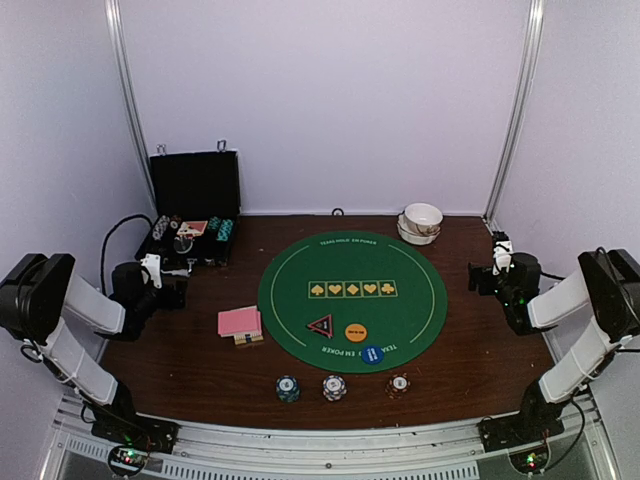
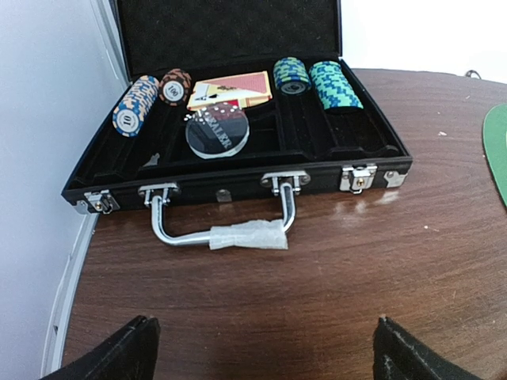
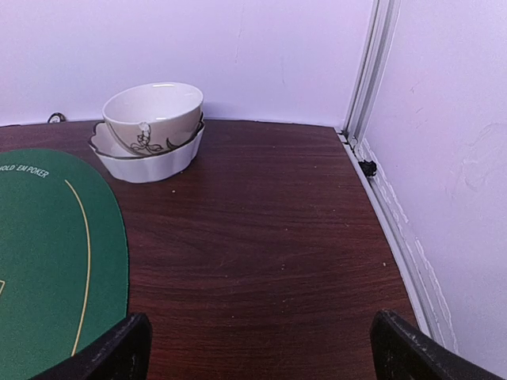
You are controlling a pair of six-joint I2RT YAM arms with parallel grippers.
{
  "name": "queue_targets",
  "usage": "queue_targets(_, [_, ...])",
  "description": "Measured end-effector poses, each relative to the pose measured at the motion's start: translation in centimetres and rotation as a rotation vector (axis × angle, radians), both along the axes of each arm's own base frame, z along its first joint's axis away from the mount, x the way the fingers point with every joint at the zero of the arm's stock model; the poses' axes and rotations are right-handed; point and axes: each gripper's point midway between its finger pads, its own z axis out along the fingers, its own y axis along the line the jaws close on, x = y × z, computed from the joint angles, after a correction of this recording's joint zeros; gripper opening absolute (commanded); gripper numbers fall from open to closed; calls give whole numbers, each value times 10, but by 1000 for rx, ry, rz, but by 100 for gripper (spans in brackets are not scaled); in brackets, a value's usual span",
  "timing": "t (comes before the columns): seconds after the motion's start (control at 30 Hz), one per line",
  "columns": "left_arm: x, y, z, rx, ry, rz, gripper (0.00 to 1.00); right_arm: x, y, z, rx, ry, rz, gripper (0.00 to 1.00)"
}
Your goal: Distribute texas hold em gaming equipment
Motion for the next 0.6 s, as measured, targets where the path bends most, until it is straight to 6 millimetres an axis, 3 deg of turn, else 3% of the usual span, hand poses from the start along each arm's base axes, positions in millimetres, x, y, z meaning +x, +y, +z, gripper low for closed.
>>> queue_targets(0.43, [0,0,0,7,-3,-1,97,4,-1,6,-4,-16,-5,100])
queue_targets(0.6, [-1,-5,5,4,7,-27,98,6,-16,9,-11,33,-93,100])
